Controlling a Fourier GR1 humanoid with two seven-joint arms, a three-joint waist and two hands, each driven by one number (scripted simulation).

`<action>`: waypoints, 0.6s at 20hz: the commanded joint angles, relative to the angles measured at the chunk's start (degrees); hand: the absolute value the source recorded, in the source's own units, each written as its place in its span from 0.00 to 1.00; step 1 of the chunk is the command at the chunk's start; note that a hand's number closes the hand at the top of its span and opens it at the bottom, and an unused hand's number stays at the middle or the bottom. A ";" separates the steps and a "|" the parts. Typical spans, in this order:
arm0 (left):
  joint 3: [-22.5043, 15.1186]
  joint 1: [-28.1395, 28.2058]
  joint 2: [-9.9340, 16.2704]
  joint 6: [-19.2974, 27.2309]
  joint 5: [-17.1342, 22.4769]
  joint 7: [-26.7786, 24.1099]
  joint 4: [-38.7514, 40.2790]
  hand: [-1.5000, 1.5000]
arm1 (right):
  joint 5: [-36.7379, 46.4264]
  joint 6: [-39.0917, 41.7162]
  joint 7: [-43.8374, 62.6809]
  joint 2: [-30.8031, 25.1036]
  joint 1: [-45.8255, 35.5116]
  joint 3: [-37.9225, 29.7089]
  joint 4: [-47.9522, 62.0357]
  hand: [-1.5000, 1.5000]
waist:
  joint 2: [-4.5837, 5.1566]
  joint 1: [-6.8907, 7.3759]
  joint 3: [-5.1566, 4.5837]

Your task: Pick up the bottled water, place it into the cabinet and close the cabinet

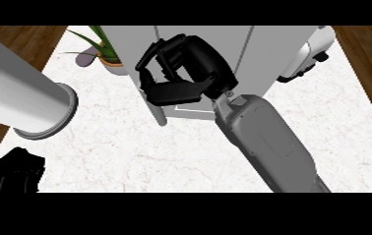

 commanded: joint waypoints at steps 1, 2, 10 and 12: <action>1.59 -0.99 0.88 -0.29 1.04 1.82 -1.34 1.00 | -0.68 4.40 -5.40 -3.08 -3.54 -6.79 13.46 1.00 | 1.39 0.13 0.00; 1.19 -1.16 1.17 -0.89 1.63 2.67 -1.75 1.00 | 0.24 3.70 -7.60 -2.98 -4.65 -7.57 14.36 1.00 | 1.53 0.40 0.00; 1.46 -2.00 1.65 -1.03 0.29 2.40 -2.38 1.00 | -1.86 8.70 -8.91 -6.94 -5.93 -9.59 17.84 1.00 | 2.04 0.86 -0.01; 0.35 -1.94 -0.06 -0.15 0.30 2.47 -1.65 1.00 | -1.36 9.36 -10.49 -7.41 -4.58 -8.96 18.00 1.00 | 2.08 0.33 -0.04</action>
